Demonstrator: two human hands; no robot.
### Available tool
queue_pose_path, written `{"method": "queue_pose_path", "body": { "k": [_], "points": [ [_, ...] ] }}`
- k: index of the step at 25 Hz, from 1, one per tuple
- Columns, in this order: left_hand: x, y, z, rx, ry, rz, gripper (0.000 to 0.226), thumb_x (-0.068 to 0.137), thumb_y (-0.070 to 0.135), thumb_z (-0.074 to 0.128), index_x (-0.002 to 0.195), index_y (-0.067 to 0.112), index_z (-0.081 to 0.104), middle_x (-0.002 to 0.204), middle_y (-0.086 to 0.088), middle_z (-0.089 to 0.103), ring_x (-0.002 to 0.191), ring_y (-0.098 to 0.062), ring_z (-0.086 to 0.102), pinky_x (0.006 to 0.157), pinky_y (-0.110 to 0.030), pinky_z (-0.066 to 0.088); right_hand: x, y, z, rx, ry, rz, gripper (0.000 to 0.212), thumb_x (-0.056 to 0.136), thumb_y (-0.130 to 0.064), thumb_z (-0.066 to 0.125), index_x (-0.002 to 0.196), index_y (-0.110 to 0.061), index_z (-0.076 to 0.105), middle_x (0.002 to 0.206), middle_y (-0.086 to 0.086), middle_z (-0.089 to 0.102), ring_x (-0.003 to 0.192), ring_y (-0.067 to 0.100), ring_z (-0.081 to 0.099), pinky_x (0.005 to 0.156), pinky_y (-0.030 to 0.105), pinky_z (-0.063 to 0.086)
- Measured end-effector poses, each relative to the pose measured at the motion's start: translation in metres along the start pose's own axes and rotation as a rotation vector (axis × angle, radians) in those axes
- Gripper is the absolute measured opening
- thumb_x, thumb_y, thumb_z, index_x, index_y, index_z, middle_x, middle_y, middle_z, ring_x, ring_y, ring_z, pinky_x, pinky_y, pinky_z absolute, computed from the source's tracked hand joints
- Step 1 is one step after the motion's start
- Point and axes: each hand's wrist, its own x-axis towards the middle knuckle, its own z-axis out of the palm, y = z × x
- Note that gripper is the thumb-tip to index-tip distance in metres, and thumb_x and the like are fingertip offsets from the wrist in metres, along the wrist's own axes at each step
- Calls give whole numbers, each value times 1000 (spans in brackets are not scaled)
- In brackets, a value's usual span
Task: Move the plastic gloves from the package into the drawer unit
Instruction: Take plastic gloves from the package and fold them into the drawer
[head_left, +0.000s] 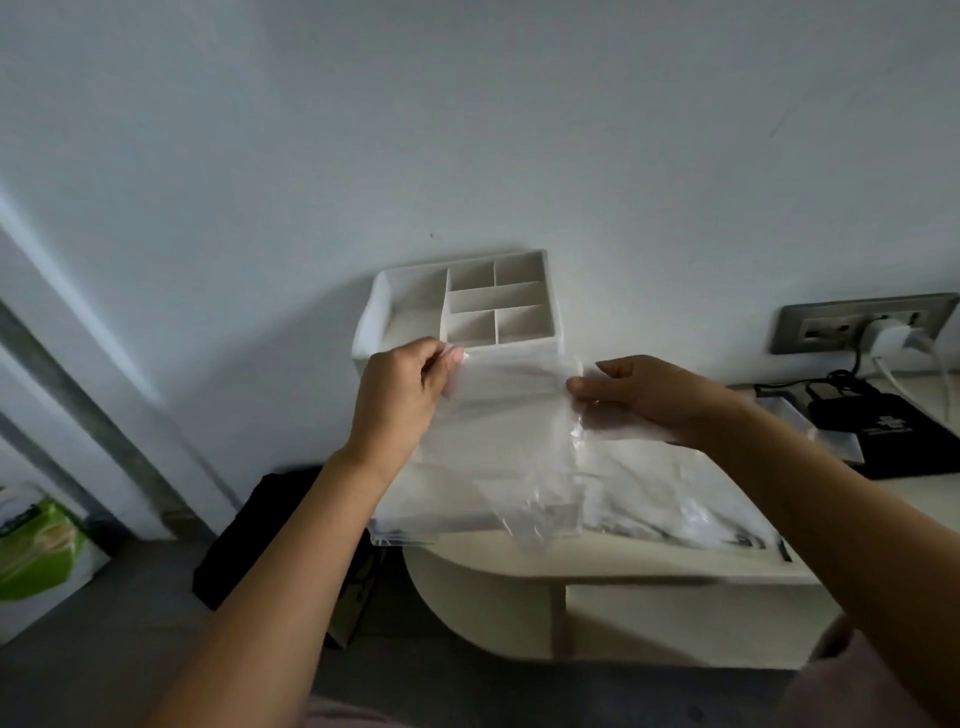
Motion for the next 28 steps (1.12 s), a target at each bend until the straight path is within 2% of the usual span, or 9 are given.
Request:
{"method": "queue_pose_path", "body": {
  "k": [3, 6, 9, 12, 16, 20, 24, 26, 28],
  "points": [
    [-11, -28, 5, 158, 48, -59, 31, 92, 28, 62, 67, 9, 58, 58, -5, 63, 53, -24, 59, 55, -32, 46, 9, 9, 17, -464, 384, -66, 25, 80, -29, 74, 87, -8, 63, 82, 1, 64, 76, 14, 60, 70, 24, 48],
    [-21, -40, 10, 187, 104, -101, 26, 90, 29, 64, 78, 6, 63, 66, -11, 68, 60, -31, 65, 57, -38, 53, -1, 19, 51, -962, 715, -546, 26, 82, -18, 70, 105, -12, 61, 106, 5, 54, 99, 22, 49, 84, 31, 41],
    [-29, -46, 12, 175, 57, -185, 33, 92, 37, 57, 77, 8, 53, 63, -8, 63, 55, -30, 60, 53, -42, 51, -8, 24, 96, -962, 353, -815, 29, 85, 3, 57, 108, -13, 66, 112, 5, 62, 102, 18, 57, 86, 27, 48],
    [-37, -47, 10, 234, 30, -194, 34, 92, 37, 57, 73, 10, 49, 61, -4, 60, 54, -24, 57, 54, -36, 47, 7, 36, 118, -1042, -35, -577, 46, 91, 3, 45, 130, -17, 56, 137, 0, 54, 126, 14, 49, 108, 24, 35],
    [-39, -47, 8, 354, 11, -179, 30, 90, 32, 62, 73, 11, 50, 62, -1, 56, 60, -25, 59, 53, -25, 33, 29, 41, 112, -1125, -156, -302, 47, 97, -12, 44, 143, -21, 40, 149, 0, 38, 135, 19, 37, 112, 27, 23],
    [-36, -35, -1, 497, -8, -227, 26, 89, 34, 65, 93, 9, 60, 84, -5, 69, 80, -24, 65, 60, -26, 38, 43, 46, 111, -1208, -284, -175, 56, 94, -25, 54, 146, -21, 34, 154, 1, 29, 141, 17, 25, 114, 27, 15],
    [-36, -6, -11, 462, 103, -12, 18, 85, 26, 69, 87, 11, 60, 72, 2, 62, 64, -15, 58, 56, -23, 37, 52, 49, 113, -1280, -301, -183, 60, 91, -29, 60, 144, -17, 36, 151, 4, 34, 138, 20, 30, 113, 28, 19],
    [-38, -1, -4, 372, -112, -77, 14, 90, 26, 64, 84, 13, 62, 72, 4, 63, 64, -11, 58, 58, -19, 37, 54, 50, 114, -1260, -297, -191, 56, 88, -27, 63, 139, -13, 43, 141, 6, 47, 128, 22, 43, 106, 29, 32],
    [-43, -9, 11, 377, -412, -178, 15, 93, 21, 56, 94, 8, 65, 92, -4, 69, 83, -18, 64, 68, -21, 43, 56, 51, 117, -1211, -273, -189, 47, 85, -22, 66, 129, -12, 53, 125, 8, 59, 113, 25, 54, 97, 30, 42]
  ]
}}
